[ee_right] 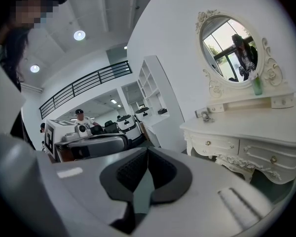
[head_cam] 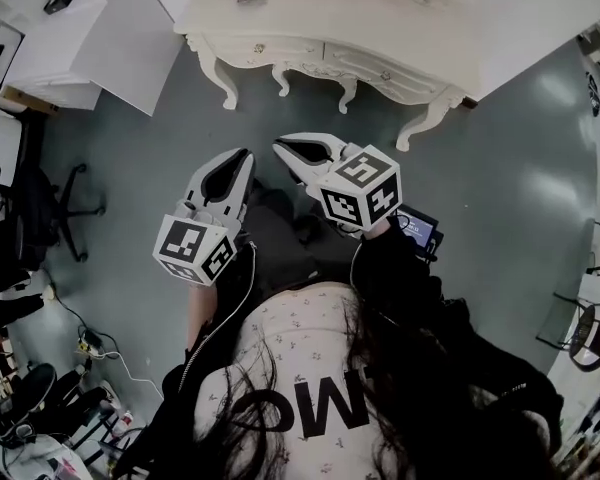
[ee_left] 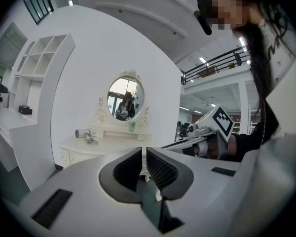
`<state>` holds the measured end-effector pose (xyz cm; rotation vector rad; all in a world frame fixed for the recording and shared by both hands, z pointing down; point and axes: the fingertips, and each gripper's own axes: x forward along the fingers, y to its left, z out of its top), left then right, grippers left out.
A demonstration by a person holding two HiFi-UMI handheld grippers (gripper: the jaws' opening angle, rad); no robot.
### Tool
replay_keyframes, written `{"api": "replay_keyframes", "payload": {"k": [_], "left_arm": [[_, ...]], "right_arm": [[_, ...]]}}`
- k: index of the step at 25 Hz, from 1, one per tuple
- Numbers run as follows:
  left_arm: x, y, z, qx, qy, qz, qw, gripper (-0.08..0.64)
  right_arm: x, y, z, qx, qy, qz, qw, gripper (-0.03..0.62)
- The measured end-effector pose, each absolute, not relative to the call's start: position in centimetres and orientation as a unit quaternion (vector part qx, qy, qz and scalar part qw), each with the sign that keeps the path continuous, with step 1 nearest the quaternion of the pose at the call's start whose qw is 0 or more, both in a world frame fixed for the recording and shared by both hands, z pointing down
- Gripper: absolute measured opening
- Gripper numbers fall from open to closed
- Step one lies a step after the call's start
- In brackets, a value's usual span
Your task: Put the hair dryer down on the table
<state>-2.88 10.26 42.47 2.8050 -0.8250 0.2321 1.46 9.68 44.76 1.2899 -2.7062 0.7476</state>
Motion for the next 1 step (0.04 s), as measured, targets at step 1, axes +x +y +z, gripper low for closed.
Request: {"api": "replay_keyframes", "payload": {"k": [1], "left_arm": [[-3.10, 10.21, 42.52, 0.950, -0.283, 0.077, 0.103, 0.012]], "right_arm": [[1.34, 9.58, 44.78, 0.416, -0.877, 0.240, 0.027, 0.014]]}}
